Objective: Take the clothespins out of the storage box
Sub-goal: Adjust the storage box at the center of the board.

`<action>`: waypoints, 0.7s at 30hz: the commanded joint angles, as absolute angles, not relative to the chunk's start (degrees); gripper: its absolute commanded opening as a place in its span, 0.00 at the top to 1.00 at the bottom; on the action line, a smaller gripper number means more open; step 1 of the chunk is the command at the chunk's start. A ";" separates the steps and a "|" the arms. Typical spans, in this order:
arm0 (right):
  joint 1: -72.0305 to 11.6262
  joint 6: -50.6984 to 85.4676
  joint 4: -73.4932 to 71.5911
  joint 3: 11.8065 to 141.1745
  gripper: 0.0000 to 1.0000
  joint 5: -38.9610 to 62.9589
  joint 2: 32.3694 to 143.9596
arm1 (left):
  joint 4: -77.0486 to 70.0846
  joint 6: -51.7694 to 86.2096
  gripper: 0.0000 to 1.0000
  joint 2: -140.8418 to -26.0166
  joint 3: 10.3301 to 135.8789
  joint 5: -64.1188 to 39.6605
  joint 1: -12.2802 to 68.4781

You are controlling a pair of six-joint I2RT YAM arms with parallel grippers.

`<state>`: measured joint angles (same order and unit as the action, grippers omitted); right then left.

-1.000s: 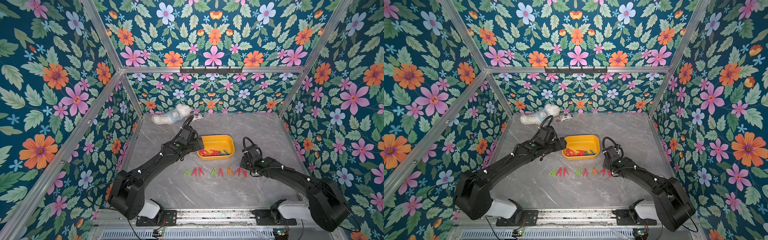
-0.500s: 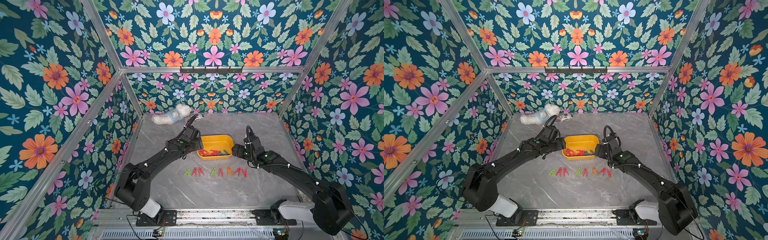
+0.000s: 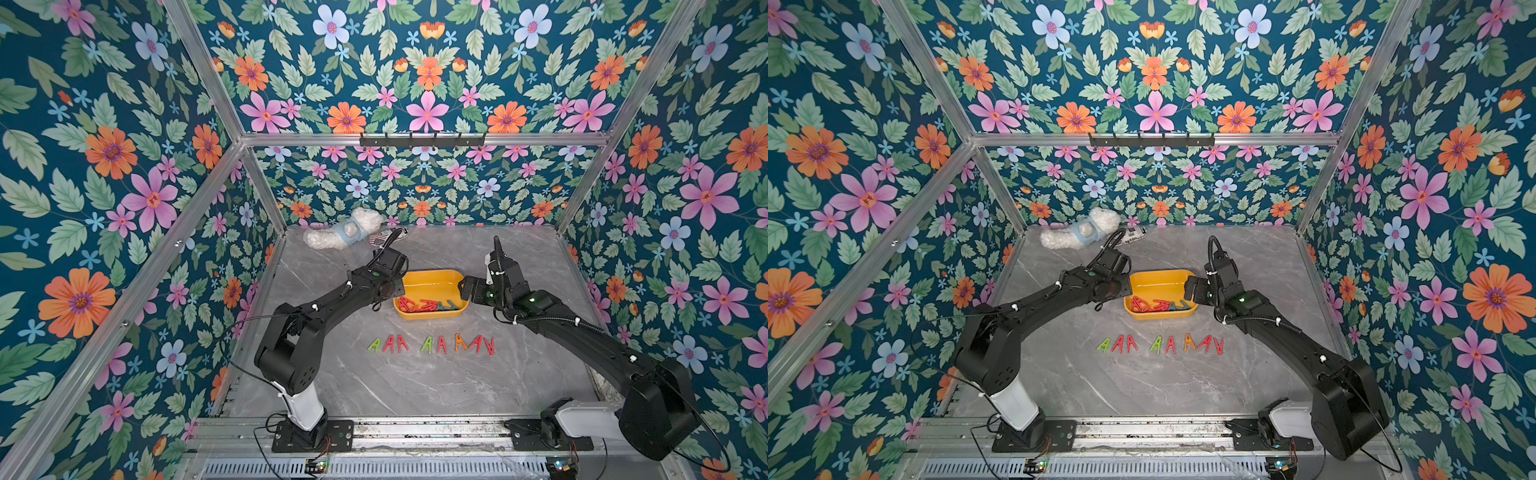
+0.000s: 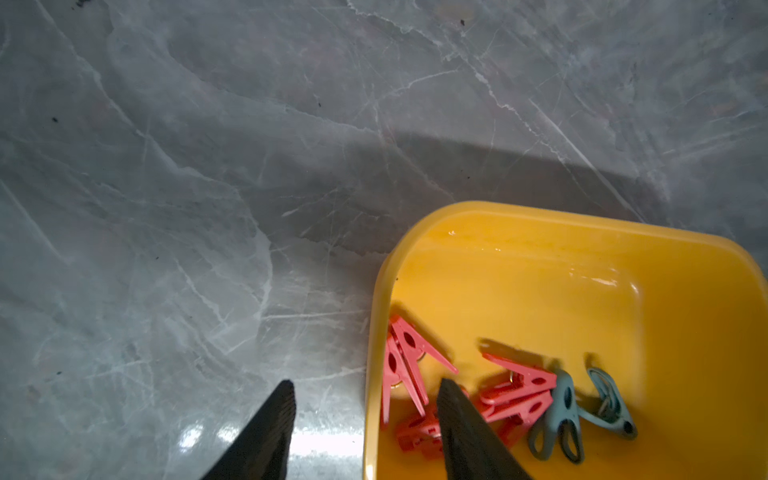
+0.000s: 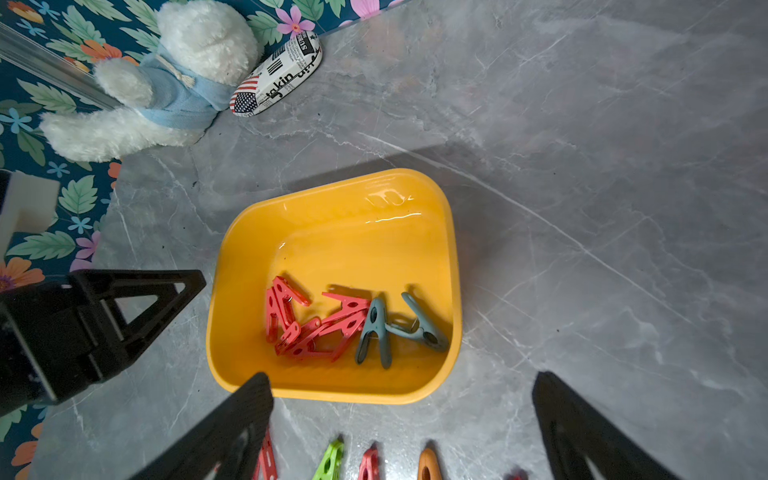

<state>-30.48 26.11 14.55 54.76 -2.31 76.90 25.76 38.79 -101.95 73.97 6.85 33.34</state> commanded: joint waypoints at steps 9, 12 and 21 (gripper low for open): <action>-30.50 29.34 12.04 57.91 0.01 -2.73 81.86 | 24.83 34.63 0.57 -111.04 77.46 3.43 31.29; -30.48 29.36 12.04 58.14 0.01 -2.94 82.48 | 24.79 35.02 0.74 -112.57 78.27 1.85 31.29; -29.35 28.56 11.56 57.84 0.01 -2.60 82.53 | 32.43 38.89 1.00 -112.70 81.54 -1.19 30.83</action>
